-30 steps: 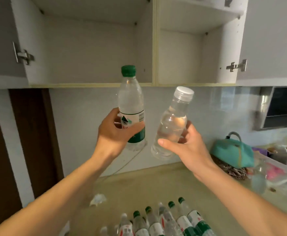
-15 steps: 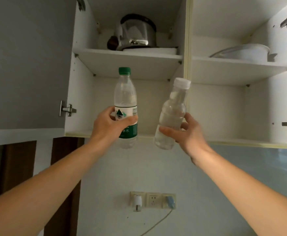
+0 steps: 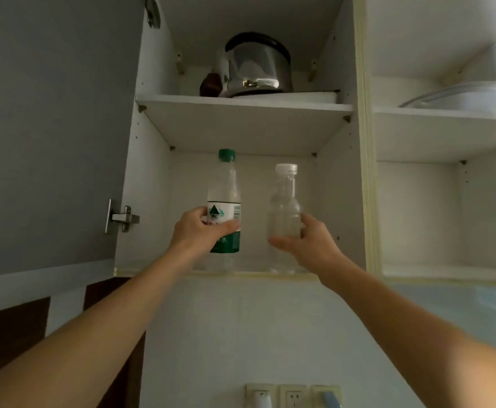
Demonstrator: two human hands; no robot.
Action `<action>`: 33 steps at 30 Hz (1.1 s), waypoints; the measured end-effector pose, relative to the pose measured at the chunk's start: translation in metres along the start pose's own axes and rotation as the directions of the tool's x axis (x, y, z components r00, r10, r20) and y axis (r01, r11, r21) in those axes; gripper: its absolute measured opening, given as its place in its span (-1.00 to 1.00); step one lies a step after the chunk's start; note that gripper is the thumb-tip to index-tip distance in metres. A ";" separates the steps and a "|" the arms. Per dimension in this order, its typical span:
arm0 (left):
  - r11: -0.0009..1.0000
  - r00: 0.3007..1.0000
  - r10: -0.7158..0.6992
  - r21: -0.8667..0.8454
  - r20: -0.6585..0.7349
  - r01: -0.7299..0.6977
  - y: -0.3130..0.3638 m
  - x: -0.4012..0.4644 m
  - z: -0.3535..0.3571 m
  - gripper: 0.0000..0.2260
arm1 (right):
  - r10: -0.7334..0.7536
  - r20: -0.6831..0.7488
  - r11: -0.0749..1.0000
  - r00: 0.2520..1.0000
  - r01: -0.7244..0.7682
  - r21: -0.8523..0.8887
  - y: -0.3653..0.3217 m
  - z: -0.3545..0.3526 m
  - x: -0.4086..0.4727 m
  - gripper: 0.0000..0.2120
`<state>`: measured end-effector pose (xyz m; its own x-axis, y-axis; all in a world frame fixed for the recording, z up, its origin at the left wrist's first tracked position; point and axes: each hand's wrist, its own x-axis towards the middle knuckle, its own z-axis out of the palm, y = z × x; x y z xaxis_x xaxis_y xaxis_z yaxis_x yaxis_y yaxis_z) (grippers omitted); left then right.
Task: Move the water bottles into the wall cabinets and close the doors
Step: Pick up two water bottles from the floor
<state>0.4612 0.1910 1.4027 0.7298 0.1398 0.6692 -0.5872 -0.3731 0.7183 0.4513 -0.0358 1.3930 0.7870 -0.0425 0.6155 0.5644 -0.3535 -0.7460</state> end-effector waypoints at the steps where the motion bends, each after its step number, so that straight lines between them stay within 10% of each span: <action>1: 1.000 1.000 -0.019 -0.010 0.021 0.019 -0.005 0.008 -0.001 -0.63 | 0.013 0.006 1.000 1.000 -0.013 -0.017 0.002 0.004 0.008 -0.45; 23: 0.993 0.980 -0.114 -0.019 0.162 0.119 -0.074 0.105 0.034 -0.54 | 0.159 0.070 0.969 0.985 -0.142 -0.202 0.036 0.060 0.098 -0.44; 33: 0.900 1.000 -0.017 0.436 -0.027 0.026 -0.047 0.060 0.037 -0.57 | 0.047 0.050 0.871 0.998 -0.016 -0.491 0.014 0.037 0.060 -0.22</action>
<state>0.5452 0.1833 1.4018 0.7299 0.1703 0.6621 -0.3563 -0.7317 0.5810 0.5153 -0.0085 1.4100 0.8242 -0.0119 0.5662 0.3563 -0.7662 -0.5348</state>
